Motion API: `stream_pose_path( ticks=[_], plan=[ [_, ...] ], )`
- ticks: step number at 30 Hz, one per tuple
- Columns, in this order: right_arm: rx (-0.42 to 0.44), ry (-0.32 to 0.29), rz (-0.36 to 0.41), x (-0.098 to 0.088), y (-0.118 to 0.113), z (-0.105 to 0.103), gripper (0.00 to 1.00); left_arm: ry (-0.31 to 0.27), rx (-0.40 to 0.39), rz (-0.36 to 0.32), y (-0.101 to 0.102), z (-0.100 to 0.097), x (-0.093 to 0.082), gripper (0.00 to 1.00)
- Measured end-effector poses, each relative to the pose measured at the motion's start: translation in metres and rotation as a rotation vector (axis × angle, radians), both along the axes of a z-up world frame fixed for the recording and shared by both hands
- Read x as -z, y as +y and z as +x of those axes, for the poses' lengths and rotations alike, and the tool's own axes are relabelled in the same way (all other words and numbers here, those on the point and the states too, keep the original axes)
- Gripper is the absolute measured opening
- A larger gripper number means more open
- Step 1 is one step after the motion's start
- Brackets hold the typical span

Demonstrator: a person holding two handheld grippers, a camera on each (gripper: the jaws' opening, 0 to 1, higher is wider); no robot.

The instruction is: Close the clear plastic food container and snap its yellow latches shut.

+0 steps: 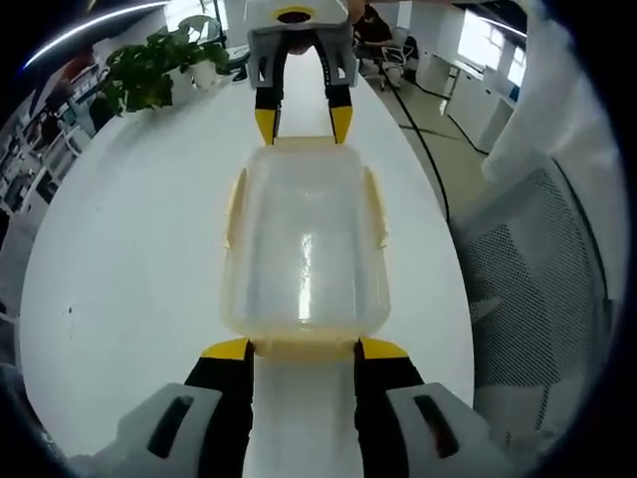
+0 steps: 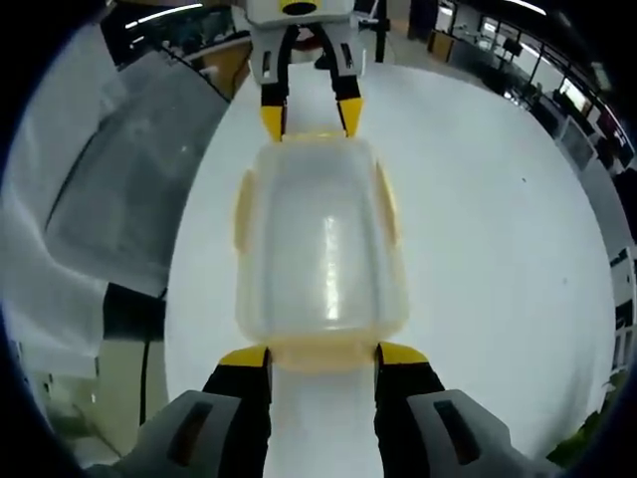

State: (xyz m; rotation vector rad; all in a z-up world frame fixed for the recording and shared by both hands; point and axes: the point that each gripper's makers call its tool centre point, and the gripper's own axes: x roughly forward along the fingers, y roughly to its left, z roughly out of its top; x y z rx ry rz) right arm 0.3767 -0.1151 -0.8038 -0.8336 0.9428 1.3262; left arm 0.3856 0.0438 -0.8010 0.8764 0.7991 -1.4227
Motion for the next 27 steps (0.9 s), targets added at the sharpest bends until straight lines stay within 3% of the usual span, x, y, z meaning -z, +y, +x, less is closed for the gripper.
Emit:
stream_pose_path(
  ticks=[6,8,12,17,21,27],
  plan=[
    [0.021,0.006,0.004,0.001,-0.001,0.000,0.40,0.001,-0.020,-0.001,0.001,0.000,0.003,0.41],
    [0.029,0.015,0.009,0.000,-0.001,-0.002,0.41,-0.007,-0.018,-0.004,0.001,0.000,0.002,0.45],
    [0.056,0.034,0.022,0.000,-0.001,-0.005,0.55,-0.006,-0.013,-0.002,0.004,-0.002,0.002,0.50],
    [0.071,0.032,0.026,-0.005,-0.005,-0.009,0.55,-0.014,-0.026,-0.006,0.009,0.001,-0.005,0.53],
    [0.121,0.028,0.061,-0.013,-0.005,-0.009,0.56,-0.007,-0.070,-0.034,0.011,0.004,-0.016,0.55],
    [0.312,0.036,0.117,-0.030,-0.002,0.001,0.53,0.043,-0.267,-0.106,0.010,0.012,-0.034,0.57]
  ],
)
